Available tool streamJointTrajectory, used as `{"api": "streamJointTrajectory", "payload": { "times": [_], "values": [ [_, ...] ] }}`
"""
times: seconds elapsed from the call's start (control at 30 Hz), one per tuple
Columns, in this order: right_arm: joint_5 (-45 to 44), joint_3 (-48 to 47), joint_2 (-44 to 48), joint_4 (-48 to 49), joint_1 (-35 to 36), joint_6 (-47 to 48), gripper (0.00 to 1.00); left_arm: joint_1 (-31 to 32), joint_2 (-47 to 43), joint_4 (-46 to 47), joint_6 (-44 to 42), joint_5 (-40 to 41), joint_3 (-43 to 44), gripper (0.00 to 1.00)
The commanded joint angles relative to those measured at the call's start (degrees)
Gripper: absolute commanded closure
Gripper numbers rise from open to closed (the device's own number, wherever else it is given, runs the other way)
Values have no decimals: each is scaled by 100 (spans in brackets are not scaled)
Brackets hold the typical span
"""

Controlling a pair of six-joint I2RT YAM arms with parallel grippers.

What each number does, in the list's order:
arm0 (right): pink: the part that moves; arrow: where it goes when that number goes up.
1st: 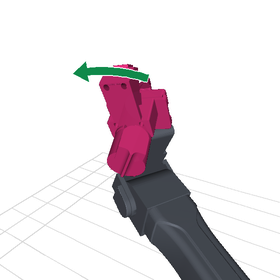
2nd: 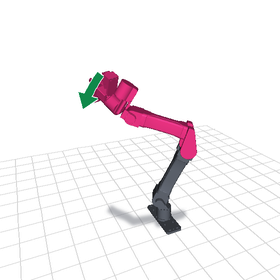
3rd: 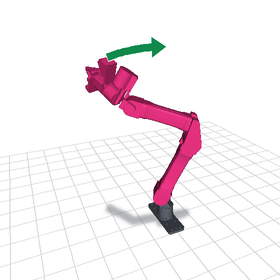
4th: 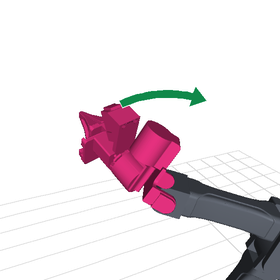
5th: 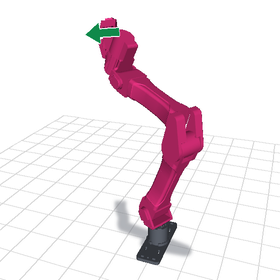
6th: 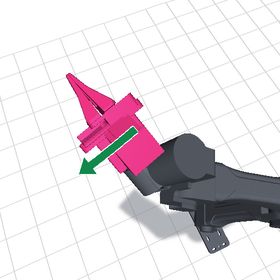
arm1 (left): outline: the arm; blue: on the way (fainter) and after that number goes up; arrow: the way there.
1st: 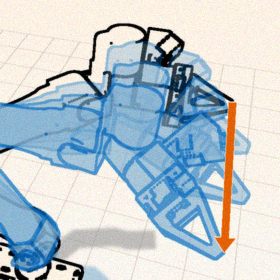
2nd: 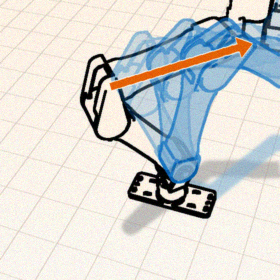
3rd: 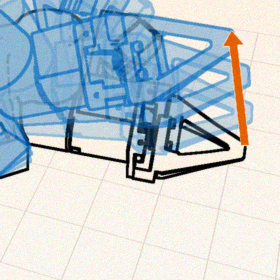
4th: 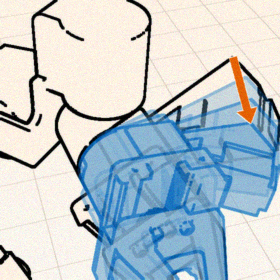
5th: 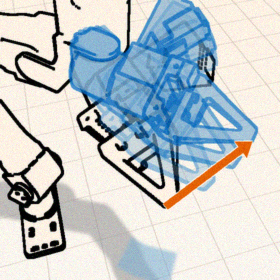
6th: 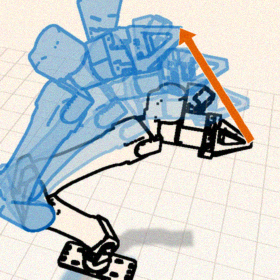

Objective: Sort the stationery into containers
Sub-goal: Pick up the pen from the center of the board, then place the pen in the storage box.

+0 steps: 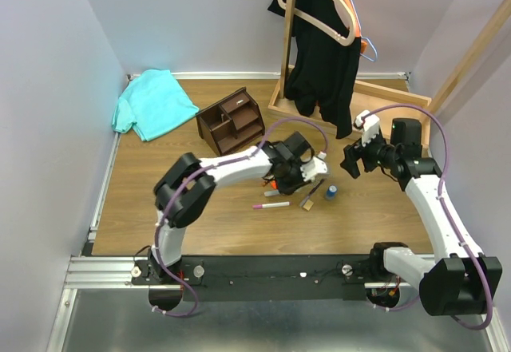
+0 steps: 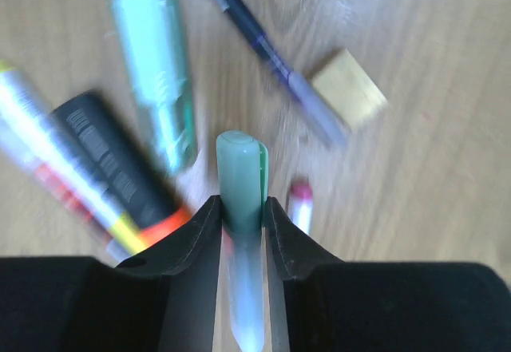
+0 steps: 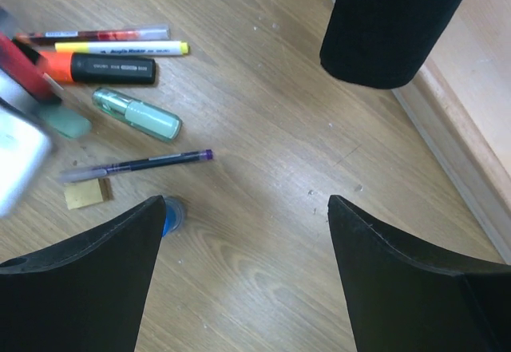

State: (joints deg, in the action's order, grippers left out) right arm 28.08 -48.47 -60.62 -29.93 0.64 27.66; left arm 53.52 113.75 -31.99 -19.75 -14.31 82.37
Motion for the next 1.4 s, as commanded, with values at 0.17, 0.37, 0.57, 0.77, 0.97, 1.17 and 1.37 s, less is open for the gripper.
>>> {"api": "streamJointTrajectory", "payload": {
  "times": [0.17,0.37,0.57,0.77,0.97,1.17,1.37],
  "values": [
    [348,-742,-476,-30,-20,-375,14,-1755,-2278,911,331,-1795,-282,100],
    [155,-1147,-881,233,-12,-709,16,-2679,-2753,3170,340,-1480,-1424,100],
    [-82,-1516,-1250,401,-12,-903,18,-3346,-2771,5096,445,-846,-2128,100],
    [-241,-1683,-1400,374,-12,-982,18,-3840,-2683,5334,753,-1021,-2120,100],
    [-399,-1517,-1417,532,-12,-1122,19,-4068,-2508,5703,771,-890,-2365,100],
    [-584,-1736,-1584,366,-12,-1017,19,-4279,-1972,6274,814,-863,-2471,100],
    [-637,-1842,-1716,225,-12,-982,19,-4323,-1646,6828,911,-723,-2577,100]
  ]
}}
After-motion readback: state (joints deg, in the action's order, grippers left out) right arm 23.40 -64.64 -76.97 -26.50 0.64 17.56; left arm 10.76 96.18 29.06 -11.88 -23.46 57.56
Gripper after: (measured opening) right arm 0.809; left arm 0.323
